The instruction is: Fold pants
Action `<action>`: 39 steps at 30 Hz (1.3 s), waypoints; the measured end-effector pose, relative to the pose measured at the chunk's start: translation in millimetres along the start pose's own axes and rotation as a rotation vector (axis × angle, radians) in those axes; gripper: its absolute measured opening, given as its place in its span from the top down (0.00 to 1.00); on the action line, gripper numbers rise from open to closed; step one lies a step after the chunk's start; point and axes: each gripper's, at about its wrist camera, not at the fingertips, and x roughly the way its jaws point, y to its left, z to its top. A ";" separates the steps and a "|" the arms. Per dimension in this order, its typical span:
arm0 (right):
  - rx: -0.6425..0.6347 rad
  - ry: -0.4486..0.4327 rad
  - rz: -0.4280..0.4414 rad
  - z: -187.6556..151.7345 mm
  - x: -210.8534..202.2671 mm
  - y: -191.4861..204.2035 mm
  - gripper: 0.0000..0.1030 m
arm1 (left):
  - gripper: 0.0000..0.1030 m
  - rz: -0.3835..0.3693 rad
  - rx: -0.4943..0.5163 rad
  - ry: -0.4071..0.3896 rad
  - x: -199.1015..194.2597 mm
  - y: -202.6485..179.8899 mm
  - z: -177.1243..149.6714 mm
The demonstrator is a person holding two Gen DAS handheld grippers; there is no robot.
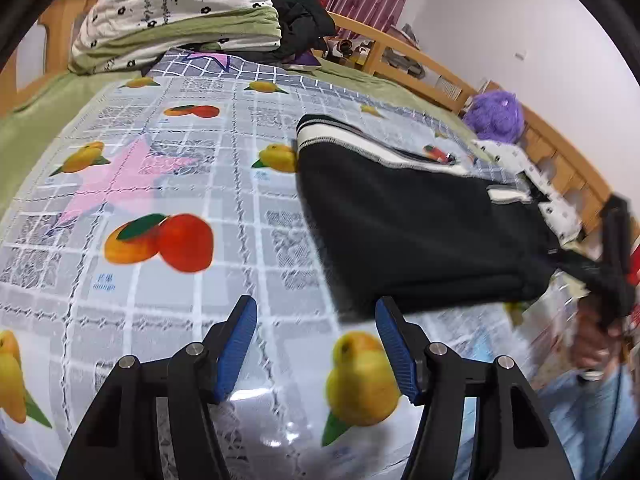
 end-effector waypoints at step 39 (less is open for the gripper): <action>0.548 -0.035 0.083 -51.9 8.4 -112.0 0.68 | 0.51 -0.091 -0.077 0.187 140.0 -2.1 112.6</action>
